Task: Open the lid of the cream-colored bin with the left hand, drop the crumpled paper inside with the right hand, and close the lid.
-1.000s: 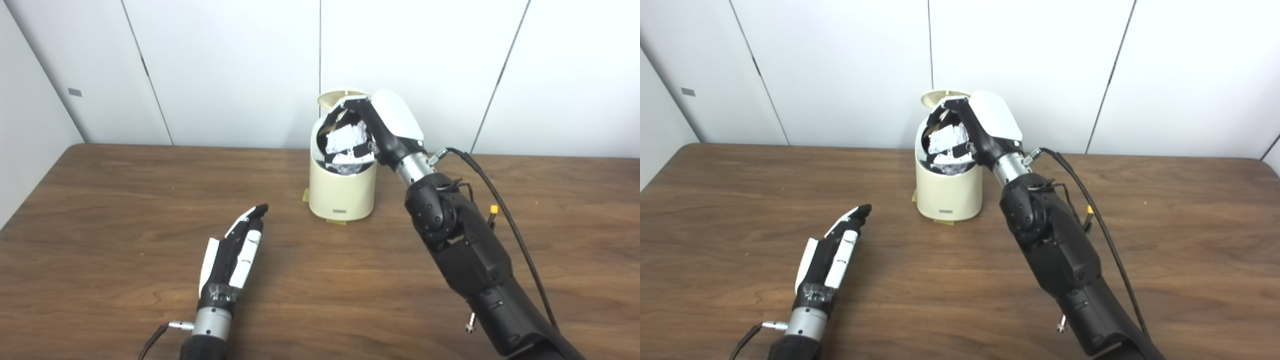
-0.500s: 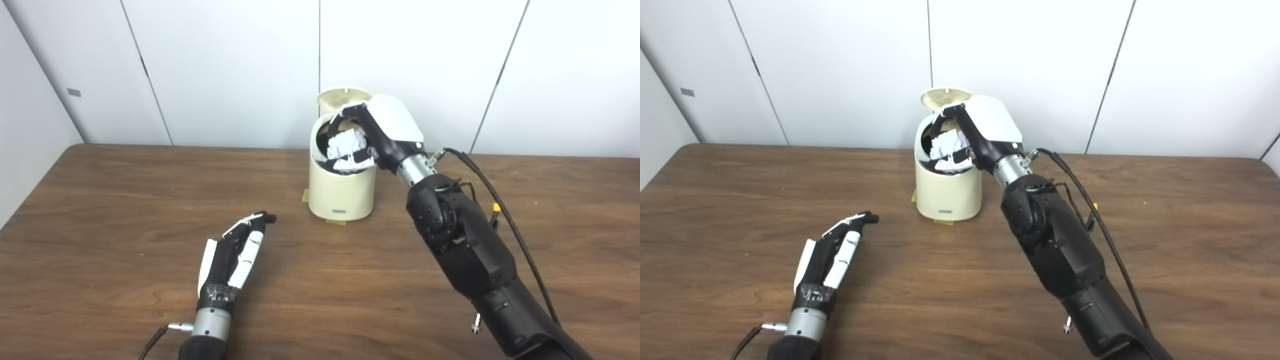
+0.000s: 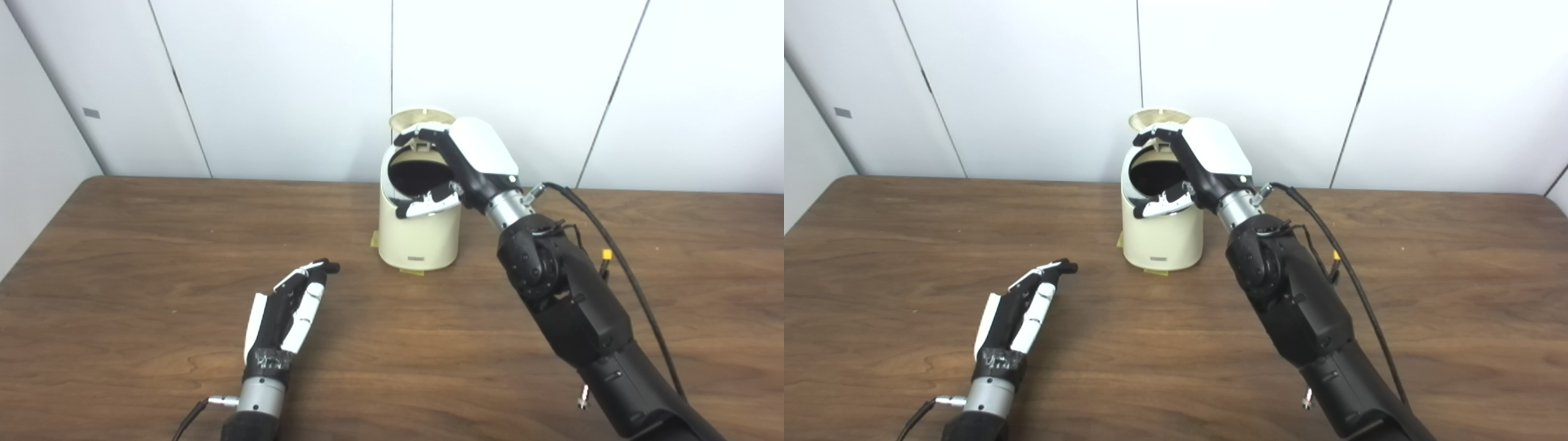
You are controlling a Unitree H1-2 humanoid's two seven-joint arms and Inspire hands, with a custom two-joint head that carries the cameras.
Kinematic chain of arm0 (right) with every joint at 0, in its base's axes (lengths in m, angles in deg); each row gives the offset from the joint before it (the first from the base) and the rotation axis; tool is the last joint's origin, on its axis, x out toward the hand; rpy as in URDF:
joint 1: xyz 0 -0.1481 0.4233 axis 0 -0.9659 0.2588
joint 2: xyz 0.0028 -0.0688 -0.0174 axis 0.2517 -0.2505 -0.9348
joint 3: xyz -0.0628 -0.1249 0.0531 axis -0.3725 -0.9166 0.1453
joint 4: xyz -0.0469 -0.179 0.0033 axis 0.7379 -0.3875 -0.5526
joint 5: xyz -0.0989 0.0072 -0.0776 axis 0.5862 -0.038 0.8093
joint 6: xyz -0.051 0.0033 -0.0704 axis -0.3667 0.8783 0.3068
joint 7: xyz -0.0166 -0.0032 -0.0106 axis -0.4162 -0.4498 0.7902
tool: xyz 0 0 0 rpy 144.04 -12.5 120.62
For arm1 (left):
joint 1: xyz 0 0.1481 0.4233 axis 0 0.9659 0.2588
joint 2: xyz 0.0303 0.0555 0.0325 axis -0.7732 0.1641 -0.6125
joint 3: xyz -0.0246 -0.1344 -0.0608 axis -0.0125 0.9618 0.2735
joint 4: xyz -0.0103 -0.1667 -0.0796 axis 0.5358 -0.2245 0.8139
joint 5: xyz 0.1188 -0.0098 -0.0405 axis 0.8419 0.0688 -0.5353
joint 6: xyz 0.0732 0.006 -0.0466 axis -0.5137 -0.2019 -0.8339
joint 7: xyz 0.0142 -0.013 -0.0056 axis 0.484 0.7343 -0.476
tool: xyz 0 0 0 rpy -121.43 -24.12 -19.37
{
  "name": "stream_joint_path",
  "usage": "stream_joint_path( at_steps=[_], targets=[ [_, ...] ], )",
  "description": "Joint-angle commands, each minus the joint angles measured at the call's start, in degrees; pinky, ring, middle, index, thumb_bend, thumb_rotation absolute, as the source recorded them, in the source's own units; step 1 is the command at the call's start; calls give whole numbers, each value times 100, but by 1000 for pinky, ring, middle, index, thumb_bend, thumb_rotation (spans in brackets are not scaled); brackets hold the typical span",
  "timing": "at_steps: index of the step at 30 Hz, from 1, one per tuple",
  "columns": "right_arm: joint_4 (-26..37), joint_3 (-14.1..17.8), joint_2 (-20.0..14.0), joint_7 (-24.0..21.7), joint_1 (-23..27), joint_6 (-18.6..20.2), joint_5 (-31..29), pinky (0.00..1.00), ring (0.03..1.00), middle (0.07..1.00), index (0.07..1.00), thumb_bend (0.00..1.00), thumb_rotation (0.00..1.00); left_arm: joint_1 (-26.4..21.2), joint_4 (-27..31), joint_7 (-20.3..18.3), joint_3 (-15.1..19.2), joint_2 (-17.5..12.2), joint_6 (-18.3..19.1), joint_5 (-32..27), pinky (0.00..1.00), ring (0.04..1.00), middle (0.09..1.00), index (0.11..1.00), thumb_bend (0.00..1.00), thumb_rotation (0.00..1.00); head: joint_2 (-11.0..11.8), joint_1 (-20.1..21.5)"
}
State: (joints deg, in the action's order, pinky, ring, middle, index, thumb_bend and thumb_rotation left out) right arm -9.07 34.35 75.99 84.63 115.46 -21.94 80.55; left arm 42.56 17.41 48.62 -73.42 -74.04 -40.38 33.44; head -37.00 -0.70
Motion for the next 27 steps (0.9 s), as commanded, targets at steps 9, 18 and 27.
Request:
stream_joint_path(
  at_steps=[9, 18, 27],
  targets=[
    [137, 216, 20, 417, 146, -424, -214, 391, 439, 486, 509, 523, 0, -97, 63, 24, -15, 14, -268, -13, 915, 926, 880, 766, 514, 796, -2, 2],
    [744, 400, 43, 557, -72, -308, -156, 349, 379, 507, 506, 516, 0, -128, 38, 23, -28, -13, -287, 34, 925, 918, 873, 794, 512, 796, 9, -4],
    [1598, 871, -173, 372, -570, 25, -214, 335, 374, 507, 514, 515, 0, -581, 42, 76, 231, -5, 58, -106, 961, 943, 885, 809, 464, 783, 69, -8]
  ],
)
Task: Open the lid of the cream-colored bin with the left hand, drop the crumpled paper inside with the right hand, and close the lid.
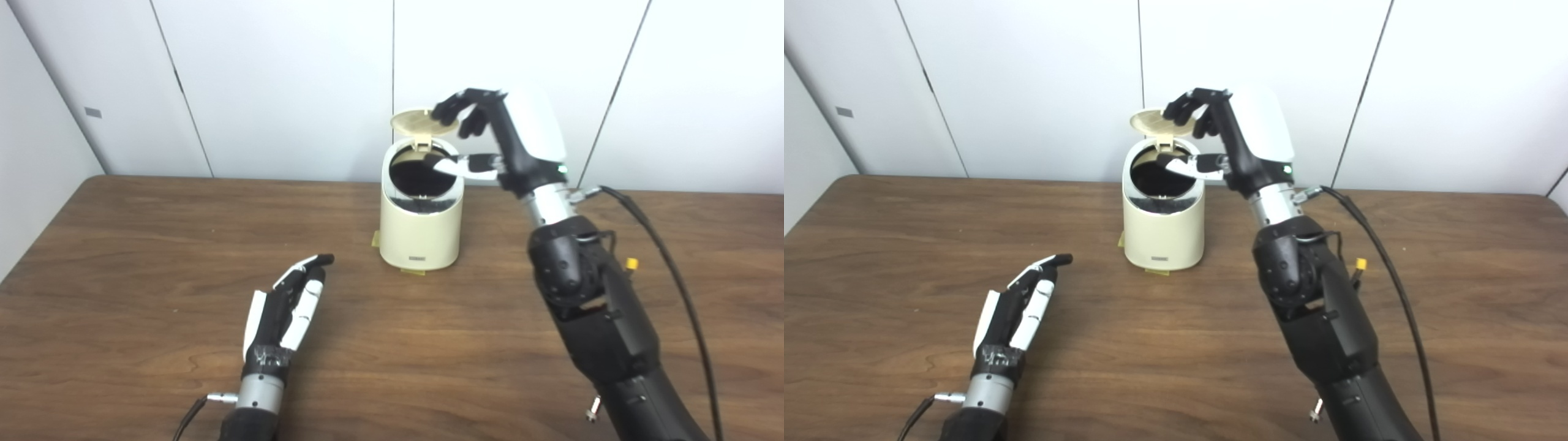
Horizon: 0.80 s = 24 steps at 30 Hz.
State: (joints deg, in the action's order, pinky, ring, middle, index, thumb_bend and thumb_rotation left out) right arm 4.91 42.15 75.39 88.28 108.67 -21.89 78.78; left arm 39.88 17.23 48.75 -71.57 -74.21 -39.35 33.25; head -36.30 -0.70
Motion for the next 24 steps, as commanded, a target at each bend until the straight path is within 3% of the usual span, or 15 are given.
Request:
stream_joint_path(
  at_steps=[1, 6, 9, 11, 12, 15, 16, 17, 18, 21, 24],
  targets=[
    [241, 131, -150, -20, 50, 19, -53, 334, 373, 507, 514, 515, 0, -397, 48, 51, 102, 19, 9, -167, 956, 943, 885, 813, 461, 772, 8, -5],
    [520, 384, -361, -207, -468, 93, -292, 333, 377, 486, 512, 517, 0, -983, 121, -24, 260, -59, 648, -300, 962, 910, 884, 884, 449, 736, 35, 24],
    [825, 529, -388, -610, -883, 502, -605, 315, 373, 472, 541, 514, 0, -1445, 213, -213, 208, -263, 1235, -267, 972, 912, 899, 905, 402, 759, 23, 46],
    [1019, 633, -337, -902, -1156, 860, -941, 363, 395, 479, 540, 515, 0, -1803, 247, -431, 143, -448, 1692, -346, 992, 937, 918, 927, 408, 808, 32, 78],
    [1081, 711, -302, -1044, -1289, 989, -1232, 402, 468, 473, 526, 521, 5, -1980, 241, -531, 128, -511, 1876, -416, 997, 959, 938, 934, 413, 803, 38, 86],
    [1162, 1090, -78, -1417, -1580, 1253, -2507, 531, 621, 647, 501, 512, 140, -2381, 124, -636, 100, -597, 2059, -449, 1000, 968, 948, 940, 428, 755, 34, 83],
    [1171, 1255, 41, -1531, -1675, 1300, -3007, 605, 707, 727, 643, 620, 388, -2510, 59, -658, 93, -619, 2065, -446, 1000, 973, 953, 943, 453, 732, 26, 88],
    [1180, 1353, 114, -1597, -1734, 1330, -3333, 637, 746, 761, 700, 656, 486, -2590, 17, -677, 92, -635, 2068, -450, 999, 973, 955, 943, 468, 732, 26, 88],
    [1191, 1472, 198, -1685, -1852, 1383, -3702, 700, 813, 822, 779, 658, 656, -2751, -79, -705, 45, -682, 2073, -392, 976, 964, 948, 933, 487, 756, 19, 89],
    [1189, 1718, 456, -1738, -2115, 1497, -4469, 782, 881, 884, 842, 658, 766, -3109, -323, -828, -86, -804, 2073, -295, 949, 951, 937, 923, 483, 779, 29, 92],
    [1134, 1702, 563, -1688, -2332, 1365, -4673, 849, 930, 923, 894, 663, 692, -3425, -626, -1039, -159, -852, 2076, -404, 950, 949, 935, 927, 436, 760, 50, 84]
  ],
)
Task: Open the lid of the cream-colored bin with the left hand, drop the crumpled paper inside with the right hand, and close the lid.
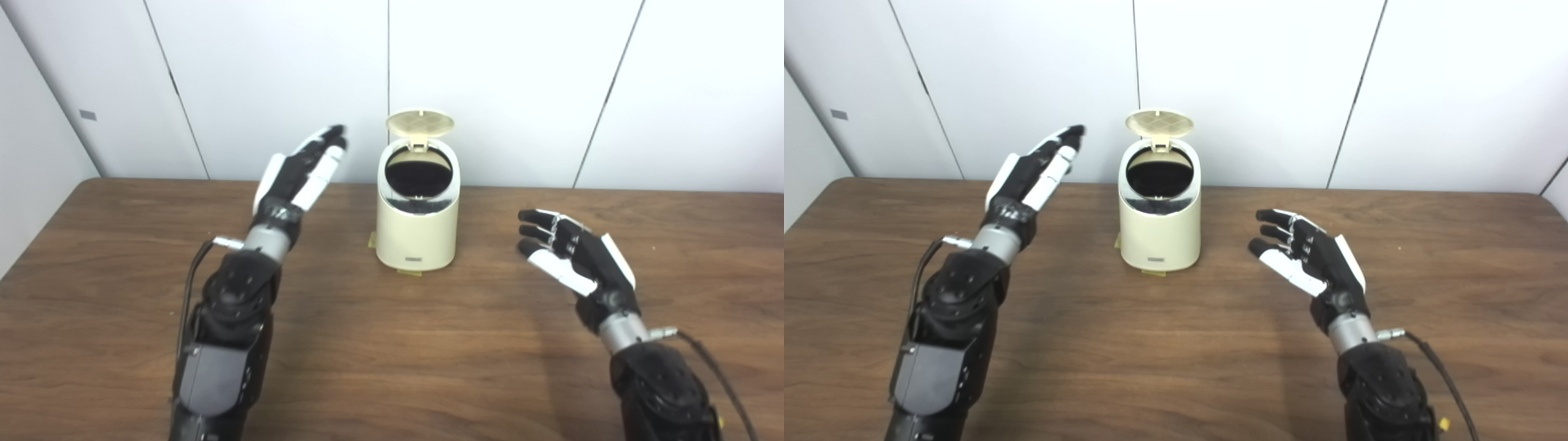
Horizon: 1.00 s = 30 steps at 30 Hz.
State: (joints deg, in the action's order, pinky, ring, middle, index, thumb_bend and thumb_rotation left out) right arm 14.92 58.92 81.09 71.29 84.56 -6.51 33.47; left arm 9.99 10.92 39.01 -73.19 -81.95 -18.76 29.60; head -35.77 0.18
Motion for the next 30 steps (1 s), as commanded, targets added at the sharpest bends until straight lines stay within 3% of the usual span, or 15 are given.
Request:
stream_joint_path(
  at_steps=[1, 5, 8, 12, 16, 19, 24, 28, 30],
  targets=[
    [100, 1, 13, 29, 10, -238, -158, 872, 944, 935, 915, 651, 657, -548, -114, -138, -2, -79, 17, -86, 963, 955, 939, 930, 450, 764, 0, -9],
    [-16, 13, 174, 134, -167, -416, -314, 938, 970, 941, 950, 642, 667, -860, -444, -264, -22, -70, 17, -100, 989, 971, 952, 936, 478, 775, 34, -7],
    [-64, 26, 294, 154, -302, -515, -508, 981, 984, 957, 965, 667, 796, -1140, -744, -323, -109, -109, 17, -7, 995, 980, 956, 938, 486, 789, 62, 3],
    [-116, -12, 435, 276, -425, -705, -531, 995, 997, 988, 978, 626, 976, -1467, -1125, -464, -229, -188, -14, -36, 1000, 998, 966, 937, 479, 846, 98, 13],
    [-232, -60, 502, 387, -470, -893, -433, 1000, 1000, 998, 985, 627, 999, -1694, -1369, -424, -340, -148, -109, 57, 1000, 1000, 969, 927, 497, 874, 116, 81],
    [-302, -70, 501, 446, -463, -963, -439, 1000, 1000, 1000, 988, 628, 990, -1814, -1612, -297, -562, -142, -441, 336, 1000, 991, 959, 908, 489, 884, 120, 117],
    [-284, -100, 488, 569, -424, -951, -402, 1000, 1000, 993, 980, 622, 987, -1919, -1644, -140, -1297, -333, -643, 1315, 955, 962, 901, 761, 459, 980, 103, 111],
    [-394, -139, 442, 759, -352, -938, -154, 987, 997, 975, 969, 625, 963, -1826, -1442, 11, -1578, -396, -869, 1854, 782, 880, 821, 576, 467, 875, 75, 108],
    [-524, -151, 408, 849, -304, -1003, -22, 975, 991, 966, 968, 634, 946, -1776, -1325, -10, -1770, -525, -1091, 2180, 771, 883, 821, 536, 465, 848, 69, 109]
  ],
)
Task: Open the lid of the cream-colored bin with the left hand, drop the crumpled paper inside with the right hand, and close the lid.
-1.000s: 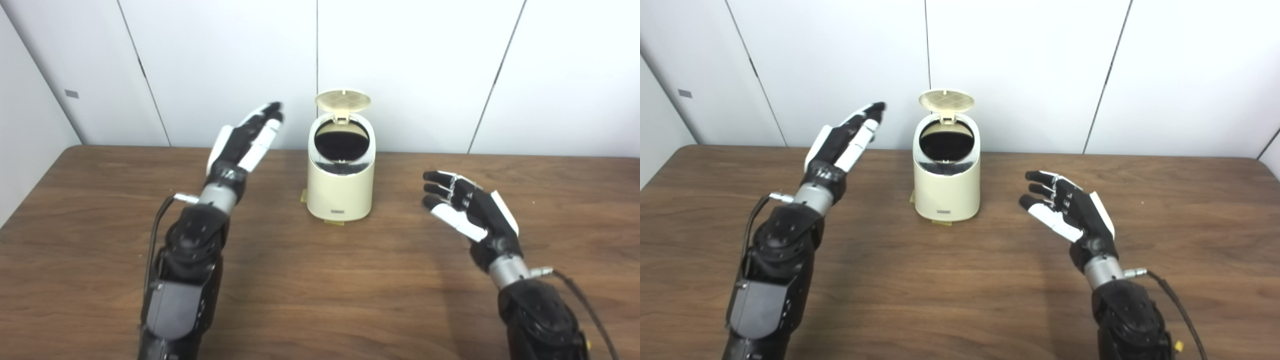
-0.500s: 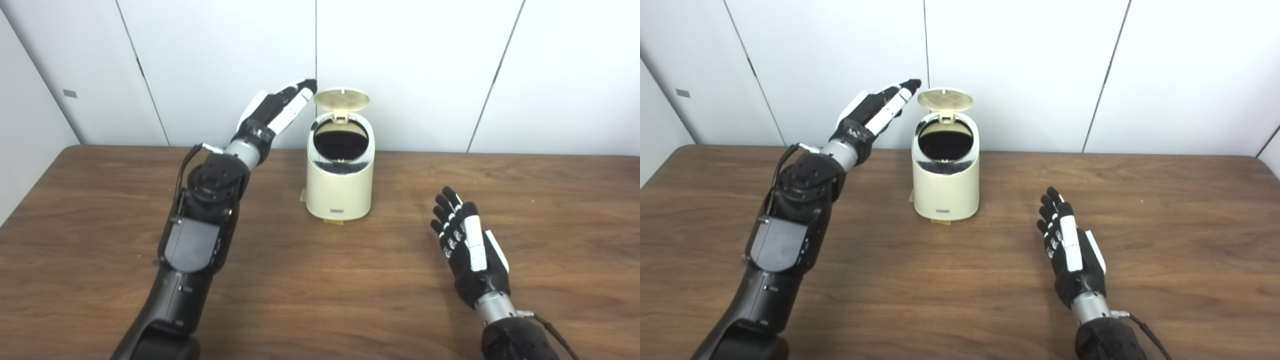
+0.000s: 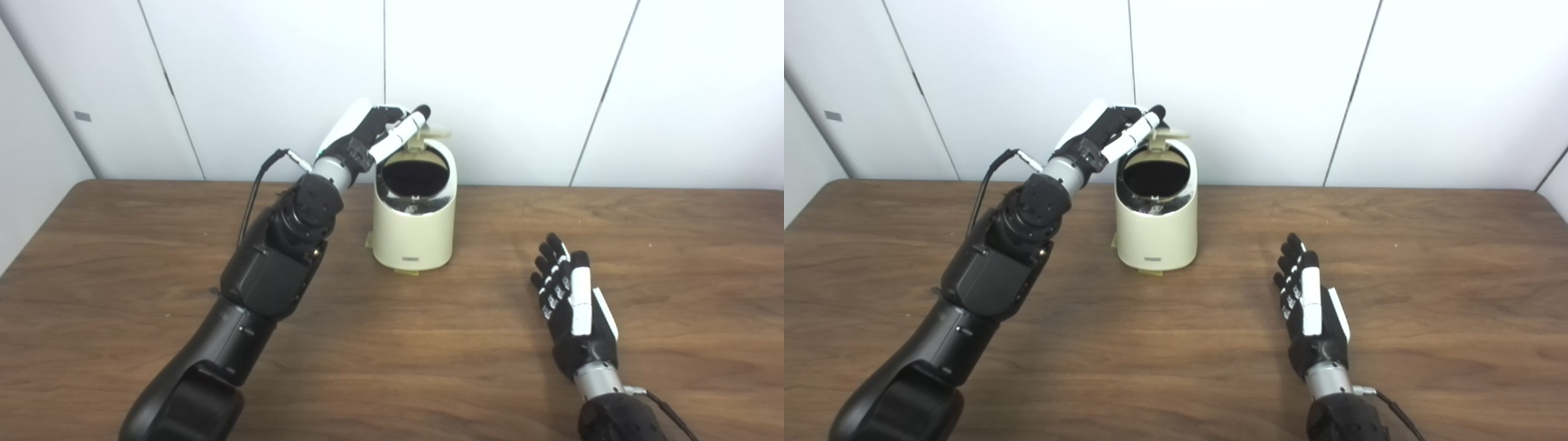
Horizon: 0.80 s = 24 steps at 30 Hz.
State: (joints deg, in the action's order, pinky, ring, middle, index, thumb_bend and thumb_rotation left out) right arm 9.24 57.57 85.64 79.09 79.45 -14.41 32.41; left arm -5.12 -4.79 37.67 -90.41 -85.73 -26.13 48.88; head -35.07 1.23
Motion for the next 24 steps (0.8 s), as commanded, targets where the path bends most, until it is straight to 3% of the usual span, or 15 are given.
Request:
stream_joint_path(
  at_steps=[1, 4, 10, 20, 24],
  targets=[
    [7, -34, -71, 101, 220, -232, 164, 960, 984, 961, 968, 636, 941, -260, 303, 70, -175, -239, -407, 452, 774, 897, 837, 528, 471, 861, -2, 4],
    [-34, -101, -129, 171, 229, -303, 362, 930, 970, 951, 975, 623, 948, -253, 360, 8, -371, -390, -526, 860, 782, 914, 860, 516, 487, 885, -21, 9],
    [37, -298, -270, 364, 190, -347, 924, 903, 963, 945, 999, 609, 995, -258, 545, -226, -612, -574, -678, 1438, 822, 898, 823, 513, 494, 891, -70, 14],
    [183, -442, -367, 445, 151, -357, 1313, 849, 940, 944, 1000, 588, 1000, -40, 734, -376, -819, -751, -966, 2301, 814, 867, 813, 534, 488, 932, -160, 22],
    [221, -587, -504, 558, 102, -417, 1789, 808, 930, 935, 1000, 624, 1000, 61, 739, -592, -829, -792, -1004, 2465, 799, 873, 811, 533, 500, 947, -195, 19]
  ],
)
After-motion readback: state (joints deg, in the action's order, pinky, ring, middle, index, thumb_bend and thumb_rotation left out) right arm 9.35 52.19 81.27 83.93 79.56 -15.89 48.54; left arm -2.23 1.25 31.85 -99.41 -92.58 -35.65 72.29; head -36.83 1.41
